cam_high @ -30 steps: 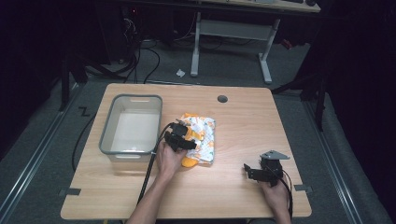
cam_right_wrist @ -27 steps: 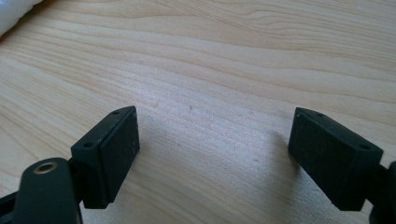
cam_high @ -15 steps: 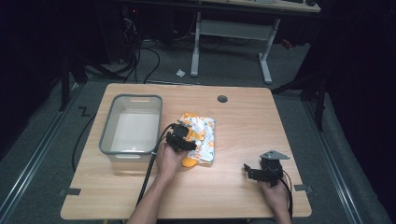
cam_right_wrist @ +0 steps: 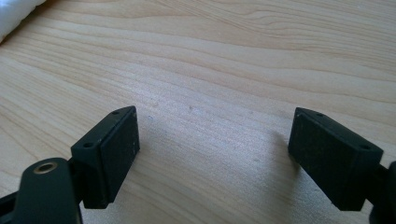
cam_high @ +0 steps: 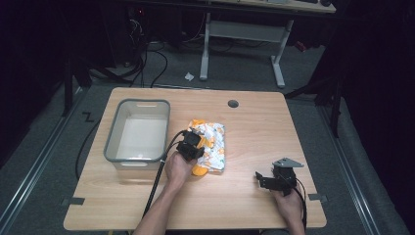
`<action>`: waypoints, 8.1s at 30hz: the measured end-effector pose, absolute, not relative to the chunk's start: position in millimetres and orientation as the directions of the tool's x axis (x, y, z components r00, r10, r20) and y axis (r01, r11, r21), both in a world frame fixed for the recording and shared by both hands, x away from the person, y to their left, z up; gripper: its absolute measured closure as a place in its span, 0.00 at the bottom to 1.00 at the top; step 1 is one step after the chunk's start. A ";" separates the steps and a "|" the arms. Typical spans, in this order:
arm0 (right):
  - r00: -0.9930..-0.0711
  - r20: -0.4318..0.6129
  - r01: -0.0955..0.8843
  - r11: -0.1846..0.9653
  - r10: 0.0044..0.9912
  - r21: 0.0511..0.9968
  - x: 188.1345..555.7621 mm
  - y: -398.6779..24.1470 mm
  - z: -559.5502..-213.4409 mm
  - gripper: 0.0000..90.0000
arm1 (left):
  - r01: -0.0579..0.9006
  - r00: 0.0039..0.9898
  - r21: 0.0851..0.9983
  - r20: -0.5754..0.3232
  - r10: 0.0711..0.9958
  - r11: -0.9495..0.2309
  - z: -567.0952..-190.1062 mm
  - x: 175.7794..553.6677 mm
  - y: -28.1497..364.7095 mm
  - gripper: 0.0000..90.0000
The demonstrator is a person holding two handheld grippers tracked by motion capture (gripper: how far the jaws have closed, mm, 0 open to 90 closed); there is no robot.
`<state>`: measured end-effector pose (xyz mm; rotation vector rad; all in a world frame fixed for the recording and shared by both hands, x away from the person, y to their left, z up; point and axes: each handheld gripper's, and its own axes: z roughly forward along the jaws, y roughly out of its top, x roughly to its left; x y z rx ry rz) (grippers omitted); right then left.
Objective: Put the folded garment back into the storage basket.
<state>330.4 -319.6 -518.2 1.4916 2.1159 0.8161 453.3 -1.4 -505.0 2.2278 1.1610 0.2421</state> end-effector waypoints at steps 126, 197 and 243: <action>-0.333 -0.008 0.694 0.251 0.943 0.675 330.4 -319.6 -518.2 0.18 | 0.531 0.566 0.819 -0.151 0.810 -0.219 -381.6 424.2 142.6 0.84; -0.333 -0.007 0.695 0.251 0.943 0.674 330.5 -319.7 -518.1 0.18 | 0.733 0.421 0.616 -0.079 0.904 -0.288 -446.2 479.7 179.2 0.82; -0.333 -0.008 0.694 0.251 0.943 0.674 330.5 -319.7 -518.1 0.18 | 0.645 0.388 0.738 -0.093 0.917 -0.199 -420.7 450.6 170.2 0.44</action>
